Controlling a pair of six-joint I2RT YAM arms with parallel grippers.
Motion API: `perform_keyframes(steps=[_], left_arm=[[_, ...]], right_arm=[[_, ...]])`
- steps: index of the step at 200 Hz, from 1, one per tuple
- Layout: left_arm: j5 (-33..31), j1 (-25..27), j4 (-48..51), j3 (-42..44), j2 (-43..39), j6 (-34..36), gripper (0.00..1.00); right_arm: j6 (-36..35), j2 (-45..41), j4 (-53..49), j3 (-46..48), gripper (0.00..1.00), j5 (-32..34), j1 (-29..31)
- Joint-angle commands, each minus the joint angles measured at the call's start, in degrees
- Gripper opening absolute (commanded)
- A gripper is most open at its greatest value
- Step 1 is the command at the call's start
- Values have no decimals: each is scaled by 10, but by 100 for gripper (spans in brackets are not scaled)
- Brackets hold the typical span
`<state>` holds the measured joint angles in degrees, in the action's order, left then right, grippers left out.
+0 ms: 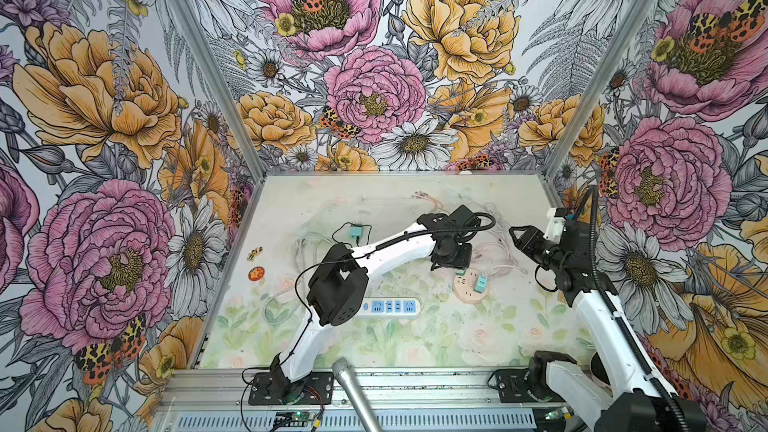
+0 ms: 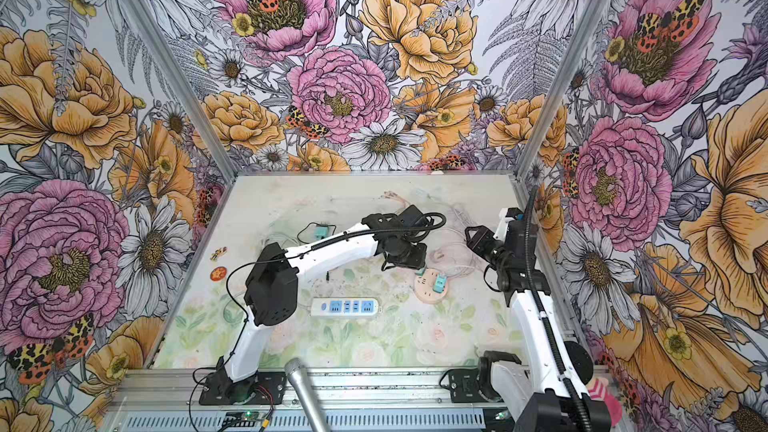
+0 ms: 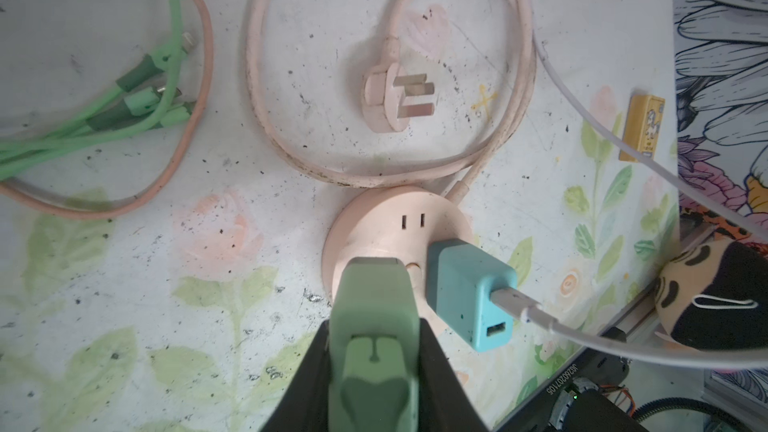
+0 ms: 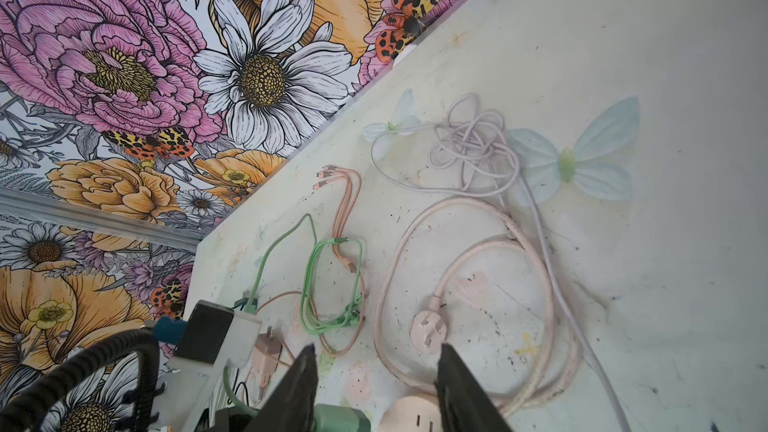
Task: Insert the plug
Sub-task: 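Carry the charger with the left gripper over the round pink socket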
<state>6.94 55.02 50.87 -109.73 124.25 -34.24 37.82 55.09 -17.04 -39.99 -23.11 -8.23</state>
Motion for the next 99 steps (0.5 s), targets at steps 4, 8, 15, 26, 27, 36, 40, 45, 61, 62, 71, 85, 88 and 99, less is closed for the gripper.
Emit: perform_keyframes(steps=[4, 8, 15, 26, 27, 36, 40, 45, 61, 62, 71, 85, 88, 99], left_arm=[[-13, 7, -1, -9, 9, -10, 0], [-14, 8, -1, -9, 9, -10, 0], [-15, 10, -1, -8, 10, -11, 0], [-19, 12, -1, -5, 9, -11, 0], [-19, 12, -1, -4, 9, -11, 0], [-23, 16, -1, -4, 9, -11, 0], [-25, 18, -2, -3, 9, -11, 0], [-27, 19, -1, -4, 9, -11, 0], [-33, 24, -1, -7, 11, -9, 0], [-32, 25, -1, -7, 11, -9, 0], [-34, 27, -1, -7, 13, -9, 0], [-35, 30, -1, -6, 16, -8, 0], [-36, 30, -1, -5, 15, -8, 0], [-38, 31, -1, -2, 15, -8, 0]], right_arm=[[-11, -9, 5, 0, 48, 14, -2], [-11, -8, 5, 0, 48, 14, -2], [-11, -8, 5, 0, 48, 14, -2], [-11, -7, 6, -1, 48, 14, -2], [-11, -7, 5, -1, 48, 14, -3], [-12, -5, 5, -2, 48, 14, -2], [-11, -4, 5, -2, 48, 14, -2], [-12, -4, 5, -3, 48, 15, -2], [-12, -1, 5, -4, 48, 14, -2], [-12, -1, 5, -4, 48, 14, -2], [-13, 0, 5, -4, 48, 14, -2], [-12, 1, 5, -5, 48, 13, -2], [-12, 1, 5, -5, 48, 13, -2], [-12, 2, 5, -6, 48, 12, -2]])
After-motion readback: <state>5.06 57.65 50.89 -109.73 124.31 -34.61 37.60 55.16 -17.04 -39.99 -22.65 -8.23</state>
